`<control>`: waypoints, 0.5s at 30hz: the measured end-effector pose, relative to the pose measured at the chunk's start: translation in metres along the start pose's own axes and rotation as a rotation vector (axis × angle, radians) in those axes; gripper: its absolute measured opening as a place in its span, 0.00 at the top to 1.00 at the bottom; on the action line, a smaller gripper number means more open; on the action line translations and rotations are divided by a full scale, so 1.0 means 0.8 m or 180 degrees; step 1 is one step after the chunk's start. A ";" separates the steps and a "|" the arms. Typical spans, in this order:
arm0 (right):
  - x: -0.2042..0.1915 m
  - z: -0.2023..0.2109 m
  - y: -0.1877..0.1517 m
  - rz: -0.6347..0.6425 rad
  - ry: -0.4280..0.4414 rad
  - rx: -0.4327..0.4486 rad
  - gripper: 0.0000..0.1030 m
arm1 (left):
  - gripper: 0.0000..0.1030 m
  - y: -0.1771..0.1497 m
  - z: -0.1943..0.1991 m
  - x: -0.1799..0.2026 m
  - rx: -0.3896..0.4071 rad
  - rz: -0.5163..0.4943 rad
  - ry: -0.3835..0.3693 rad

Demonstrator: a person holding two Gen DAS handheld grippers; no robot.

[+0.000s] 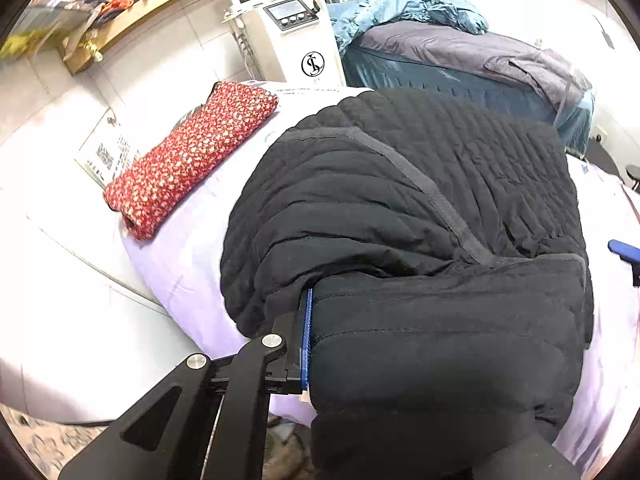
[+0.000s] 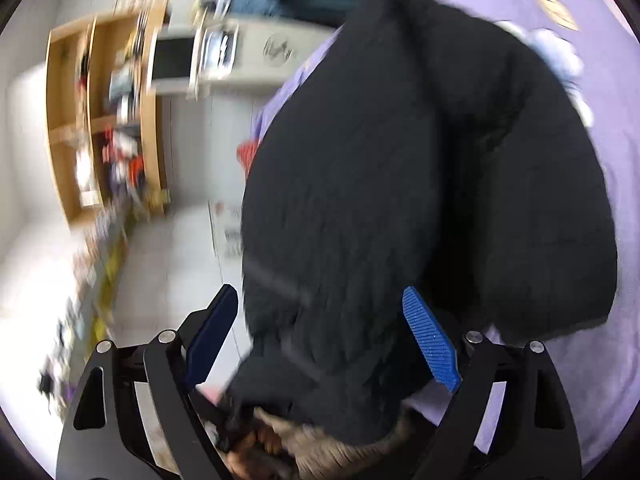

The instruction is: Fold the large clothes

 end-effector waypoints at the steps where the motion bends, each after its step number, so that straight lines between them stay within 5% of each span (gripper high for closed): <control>1: 0.009 -0.011 0.009 -0.0017 -0.0158 0.0033 0.18 | 0.93 -0.005 0.004 -0.021 -0.0007 -0.0002 -0.0027; 4: 0.026 -0.043 0.019 0.0028 -0.0590 0.0056 0.18 | 0.93 -0.018 -0.008 -0.055 -0.0060 -0.0130 -0.0098; 7: 0.035 -0.088 0.010 -0.0196 -0.0303 -0.0034 0.19 | 0.93 -0.036 0.009 -0.093 -0.0080 -0.0269 -0.0171; 9: 0.029 -0.113 0.006 -0.0335 0.0032 -0.0041 0.48 | 0.93 -0.038 0.005 -0.102 -0.0108 -0.0370 -0.0211; 12: -0.004 -0.120 -0.005 -0.0167 0.0171 0.0227 0.83 | 0.93 -0.040 -0.003 -0.111 -0.0154 -0.0557 -0.0265; 15: -0.031 -0.090 -0.022 -0.0061 0.0415 0.0637 0.92 | 0.93 -0.024 -0.018 -0.114 -0.0198 -0.0738 -0.0336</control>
Point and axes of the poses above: each gripper's, at about its wrist camera, not at the fingertips, and z roughly against the way its jaws point, x to its right, y to its top, the point moved 4 cm from there along -z, roughly the way its jaws point, and after that the axes turned 11 degrees about -y, right-handed, at the moved point
